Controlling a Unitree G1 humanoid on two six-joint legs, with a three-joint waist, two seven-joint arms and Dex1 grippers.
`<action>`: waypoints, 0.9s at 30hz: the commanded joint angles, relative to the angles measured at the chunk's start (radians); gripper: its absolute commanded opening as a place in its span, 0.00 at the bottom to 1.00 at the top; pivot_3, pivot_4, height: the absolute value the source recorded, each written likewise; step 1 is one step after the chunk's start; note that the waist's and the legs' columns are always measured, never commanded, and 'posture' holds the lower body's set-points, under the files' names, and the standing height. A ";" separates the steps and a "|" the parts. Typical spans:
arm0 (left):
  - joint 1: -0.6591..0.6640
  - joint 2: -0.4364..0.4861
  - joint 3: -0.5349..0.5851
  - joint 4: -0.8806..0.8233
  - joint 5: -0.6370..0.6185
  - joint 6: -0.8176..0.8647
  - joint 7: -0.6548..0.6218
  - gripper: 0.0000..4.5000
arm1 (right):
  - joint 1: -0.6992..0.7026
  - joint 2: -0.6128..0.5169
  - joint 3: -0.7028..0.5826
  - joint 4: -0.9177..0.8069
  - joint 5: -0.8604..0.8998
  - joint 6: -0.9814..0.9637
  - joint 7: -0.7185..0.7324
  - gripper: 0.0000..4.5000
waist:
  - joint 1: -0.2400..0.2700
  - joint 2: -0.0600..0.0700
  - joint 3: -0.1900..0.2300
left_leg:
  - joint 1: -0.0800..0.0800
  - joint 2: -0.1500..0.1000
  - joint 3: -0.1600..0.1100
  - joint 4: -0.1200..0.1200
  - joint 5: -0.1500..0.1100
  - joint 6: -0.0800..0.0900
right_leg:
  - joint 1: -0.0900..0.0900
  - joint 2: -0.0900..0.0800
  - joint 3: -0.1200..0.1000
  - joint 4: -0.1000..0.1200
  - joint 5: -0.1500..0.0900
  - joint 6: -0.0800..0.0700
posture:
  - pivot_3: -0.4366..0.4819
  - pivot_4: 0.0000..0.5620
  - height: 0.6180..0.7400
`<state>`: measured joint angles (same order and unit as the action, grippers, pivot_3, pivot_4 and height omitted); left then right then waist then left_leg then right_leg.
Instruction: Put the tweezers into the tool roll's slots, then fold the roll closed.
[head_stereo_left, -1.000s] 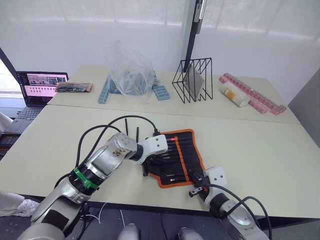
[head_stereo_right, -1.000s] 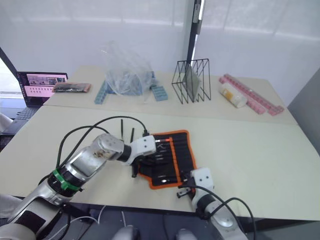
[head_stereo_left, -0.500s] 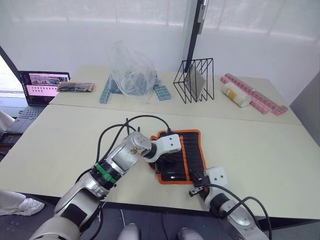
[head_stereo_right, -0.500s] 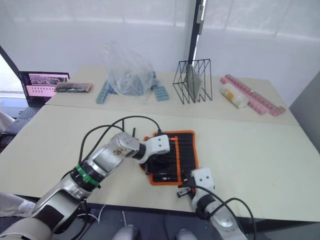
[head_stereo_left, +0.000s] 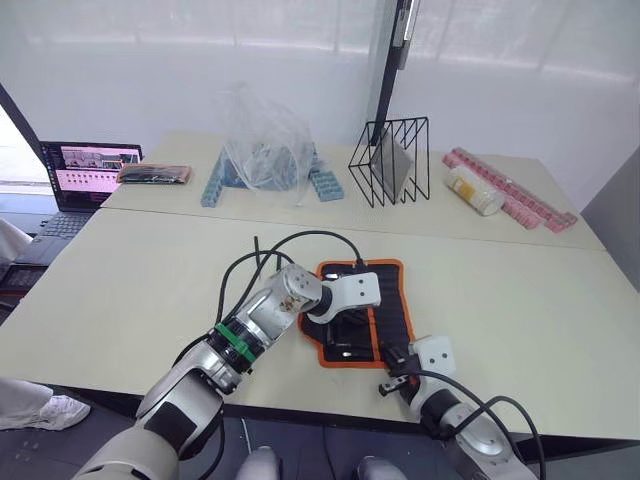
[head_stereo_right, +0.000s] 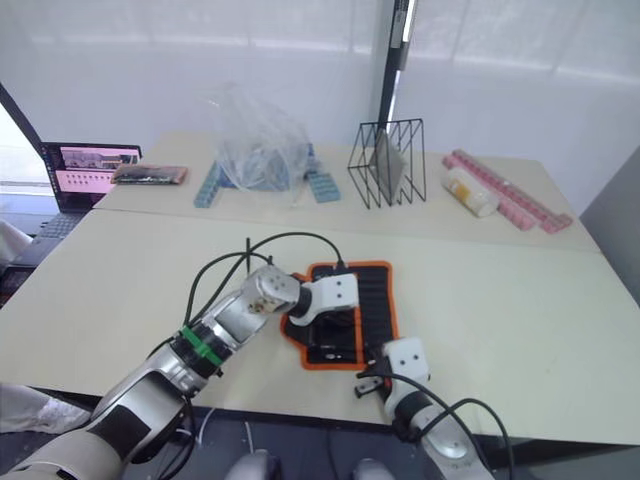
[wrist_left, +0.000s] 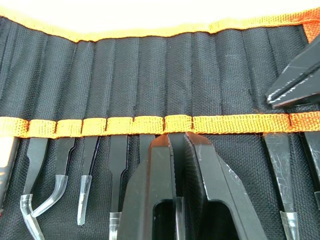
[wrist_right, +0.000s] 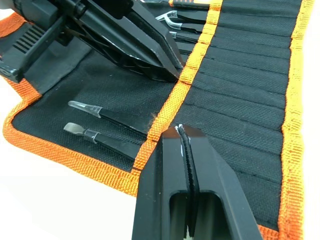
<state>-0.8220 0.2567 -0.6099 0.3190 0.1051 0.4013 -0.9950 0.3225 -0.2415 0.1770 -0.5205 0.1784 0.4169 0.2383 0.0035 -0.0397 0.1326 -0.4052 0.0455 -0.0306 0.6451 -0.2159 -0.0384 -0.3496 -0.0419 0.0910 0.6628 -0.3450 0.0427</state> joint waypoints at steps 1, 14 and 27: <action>-0.017 -0.004 0.004 0.030 0.049 -0.018 0.034 0.01 | 0.054 -0.010 0.051 0.092 -0.013 0.083 0.011 0.00 | 0.000 0.000 0.000 | 0.000 0.000 0.000 0.000 0.000 0.000 | 0.000 0.000 0.000 0.000 0.000 0.000 | 0.48 0.27 0.71; 0.077 0.237 0.197 -0.375 -0.093 0.203 -0.106 0.91 | 0.042 -0.021 0.040 0.109 -0.023 0.081 0.011 0.00 | -0.030 0.004 0.001 | -0.001 0.002 0.000 -0.002 0.000 0.001 | -0.003 0.002 0.001 0.001 0.001 -0.001 | 0.48 0.27 0.71; 0.735 0.406 0.846 -0.709 -0.277 0.330 0.128 0.96 | -0.007 -0.049 -0.005 0.149 -0.014 0.073 0.051 0.00 | -0.040 0.005 0.005 | 0.001 0.004 0.000 -0.003 0.000 0.000 | -0.003 0.000 0.002 0.002 0.001 -0.003 | 0.48 0.27 0.71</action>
<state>-0.1114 0.6551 0.1479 -0.3275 -0.1393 0.7201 -0.8940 0.2850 -0.2700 0.1850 -0.4956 0.1828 0.4162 0.2983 -0.0370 -0.0347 0.1372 -0.4038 0.0497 -0.0302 0.6420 -0.2158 -0.0380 -0.3523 -0.0423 0.0925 0.6645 -0.3439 0.0399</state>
